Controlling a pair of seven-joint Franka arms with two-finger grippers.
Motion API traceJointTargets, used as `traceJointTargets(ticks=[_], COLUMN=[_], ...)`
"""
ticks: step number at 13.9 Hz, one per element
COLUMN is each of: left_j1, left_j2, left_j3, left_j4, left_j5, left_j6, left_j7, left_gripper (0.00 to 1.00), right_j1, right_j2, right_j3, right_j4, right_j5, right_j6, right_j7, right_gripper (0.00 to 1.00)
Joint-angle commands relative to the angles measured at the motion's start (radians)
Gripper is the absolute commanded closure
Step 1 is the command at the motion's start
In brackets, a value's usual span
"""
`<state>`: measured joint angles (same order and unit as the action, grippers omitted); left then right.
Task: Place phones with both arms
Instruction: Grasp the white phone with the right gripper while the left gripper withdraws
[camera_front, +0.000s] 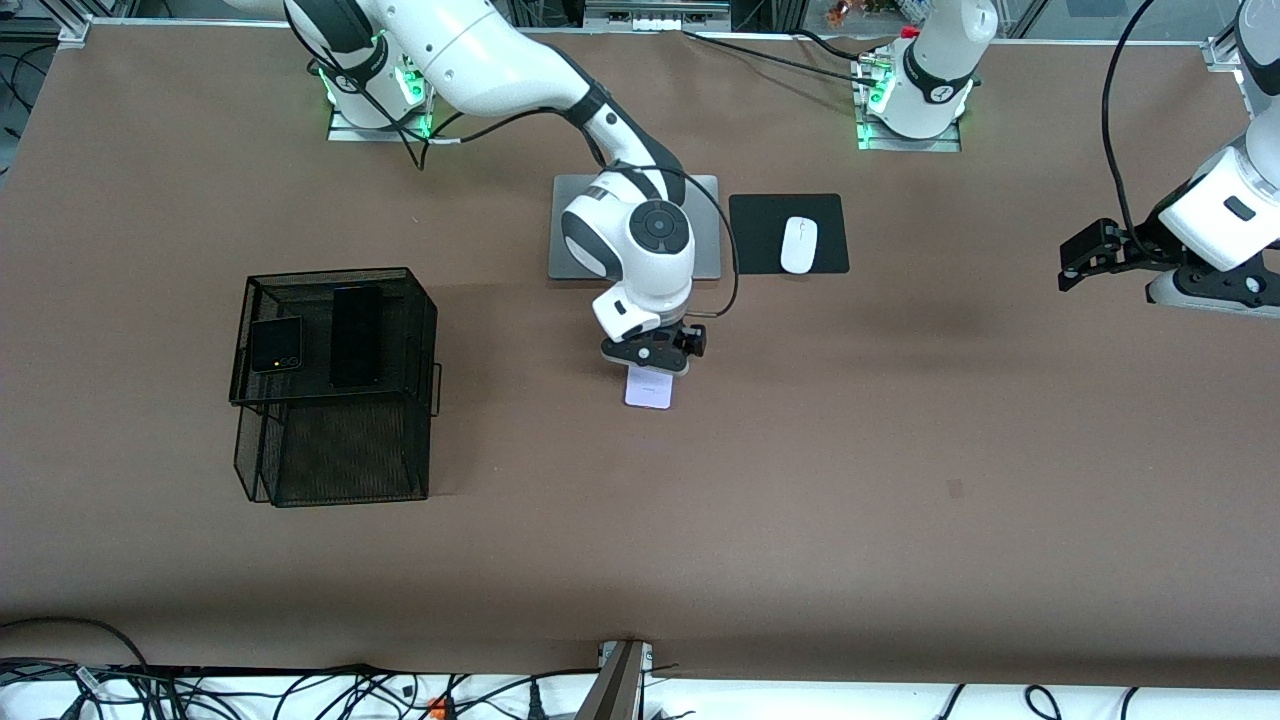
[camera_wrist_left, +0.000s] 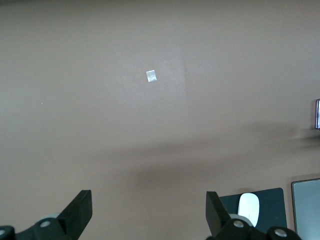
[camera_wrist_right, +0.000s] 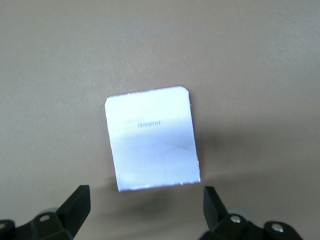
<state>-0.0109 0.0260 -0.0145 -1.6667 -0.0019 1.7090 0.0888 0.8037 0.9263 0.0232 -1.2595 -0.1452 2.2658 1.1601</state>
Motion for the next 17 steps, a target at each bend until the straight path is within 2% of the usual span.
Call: traceJointTargets(ticks=[1, 9, 10, 11, 12, 13, 15, 17], left_j1=[-0.008, -0.008, -0.006, -0.008, -0.006, -0.006, -0.006, -0.006], left_j2=[-0.003, -0.003, -0.003, -0.003, -0.003, -0.003, -0.003, -0.003], left_j3=[0.004, -0.001, -0.001, -0.001, -0.001, -0.001, -0.001, -0.001], left_j4=[0.004, 0.004, 0.004, 0.004, 0.004, 0.004, 0.004, 0.004], left_j5=[0.016, 0.014, 0.014, 0.014, 0.014, 0.014, 0.014, 0.014], left_j6=[0.0, -0.002, -0.002, -0.002, -0.002, -0.002, -0.002, -0.003], left_j7=[0.017, 0.019, 0.019, 0.019, 0.017, 0.02, 0.02, 0.022], left_gripper=[0.0, 0.0, 0.0, 0.0, 0.0, 0.0, 0.0, 0.0], right_j1=[0.003, 0.011, 0.011, 0.011, 0.009, 0.006, 0.002, -0.032], right_j2=[0.063, 0.109, 0.109, 0.108, 0.102, 0.091, 0.042, -0.053], right_j3=[-0.025, -0.032, -0.034, -0.034, -0.034, -0.034, -0.028, -0.019], right_j4=[0.09, 0.094, 0.094, 0.094, 0.097, 0.098, 0.1, 0.1], right_j5=[-0.027, -0.027, -0.028, -0.034, -0.04, -0.04, -0.036, -0.022], right_j6=[0.003, 0.047, 0.047, 0.044, 0.035, 0.011, -0.061, -0.161], right_j7=[0.058, 0.064, 0.056, 0.049, 0.041, 0.038, 0.033, 0.001], right_gripper=[0.0, 0.02, 0.21, 0.55, 0.78, 0.9, 0.94, 0.94])
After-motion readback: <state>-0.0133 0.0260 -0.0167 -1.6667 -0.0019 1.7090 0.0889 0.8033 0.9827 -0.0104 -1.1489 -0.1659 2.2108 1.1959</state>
